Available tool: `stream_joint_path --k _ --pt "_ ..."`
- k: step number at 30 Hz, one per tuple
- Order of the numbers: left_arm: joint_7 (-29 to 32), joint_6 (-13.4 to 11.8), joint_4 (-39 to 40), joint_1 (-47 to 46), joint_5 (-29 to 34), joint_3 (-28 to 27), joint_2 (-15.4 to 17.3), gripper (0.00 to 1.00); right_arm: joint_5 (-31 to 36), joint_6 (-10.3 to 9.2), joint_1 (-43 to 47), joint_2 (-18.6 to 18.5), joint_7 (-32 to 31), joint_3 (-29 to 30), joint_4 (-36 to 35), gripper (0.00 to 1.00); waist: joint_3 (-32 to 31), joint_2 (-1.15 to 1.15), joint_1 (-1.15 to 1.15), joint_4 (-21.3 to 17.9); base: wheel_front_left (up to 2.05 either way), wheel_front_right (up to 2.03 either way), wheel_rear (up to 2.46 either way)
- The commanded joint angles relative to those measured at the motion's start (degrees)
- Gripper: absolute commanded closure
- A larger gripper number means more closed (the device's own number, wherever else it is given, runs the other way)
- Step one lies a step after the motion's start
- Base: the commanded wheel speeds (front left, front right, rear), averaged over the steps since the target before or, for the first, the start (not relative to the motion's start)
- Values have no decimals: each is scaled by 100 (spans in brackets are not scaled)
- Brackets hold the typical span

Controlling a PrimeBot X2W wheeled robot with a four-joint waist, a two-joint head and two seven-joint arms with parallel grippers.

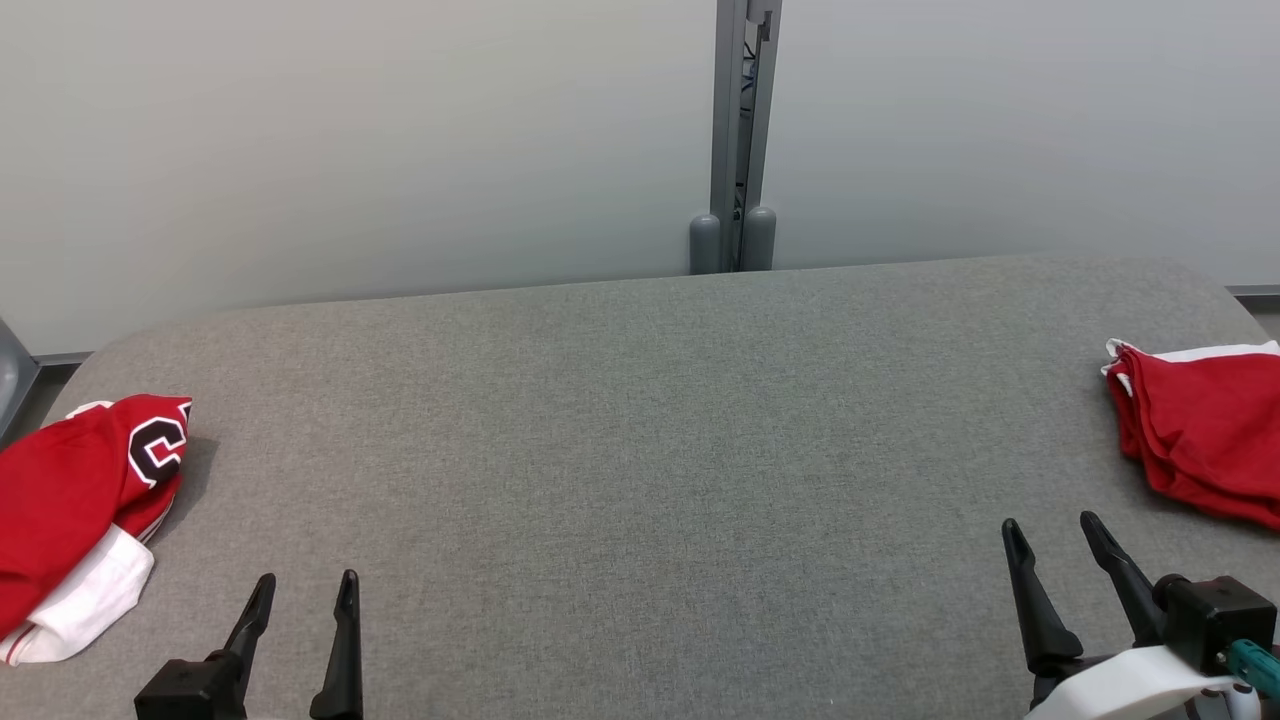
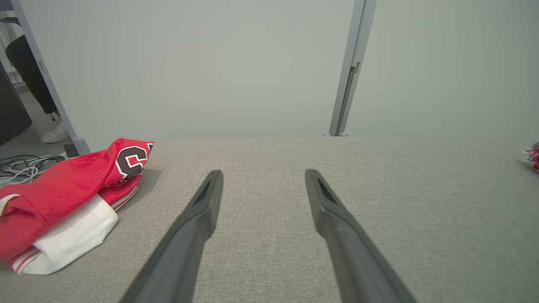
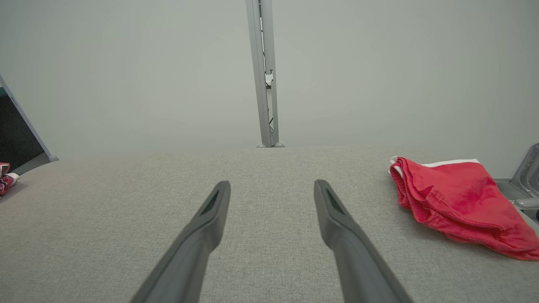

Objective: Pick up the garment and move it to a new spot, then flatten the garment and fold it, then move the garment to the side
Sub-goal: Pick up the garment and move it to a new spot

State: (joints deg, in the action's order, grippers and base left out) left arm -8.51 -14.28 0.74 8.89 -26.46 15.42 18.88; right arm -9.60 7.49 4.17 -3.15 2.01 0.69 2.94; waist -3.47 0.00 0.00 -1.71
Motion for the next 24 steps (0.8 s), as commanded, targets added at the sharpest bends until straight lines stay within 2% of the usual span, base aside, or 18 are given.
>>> stream_joint_path --k 1,14,20,24 --pt "4 -36 6 2 -23 -9 40 0 30 0 65 -2 -16 13 -39 0 2 0 0 0 0 0 0" --pt "-15 -66 25 -48 -23 22 65 0 -5 0 101 9 15 40 -82 0 35 0 0 46 0 0 0" --pt "-31 -29 -17 -199 -14 65 32 0 17 0 133 11 -2 102 -133 0 58 0 0 290 0 0 0" --pt "-55 -6 -73 -312 -17 73 24 0 2 0 163 13 -32 124 -192 0 63 0 0 632 0 0 0"
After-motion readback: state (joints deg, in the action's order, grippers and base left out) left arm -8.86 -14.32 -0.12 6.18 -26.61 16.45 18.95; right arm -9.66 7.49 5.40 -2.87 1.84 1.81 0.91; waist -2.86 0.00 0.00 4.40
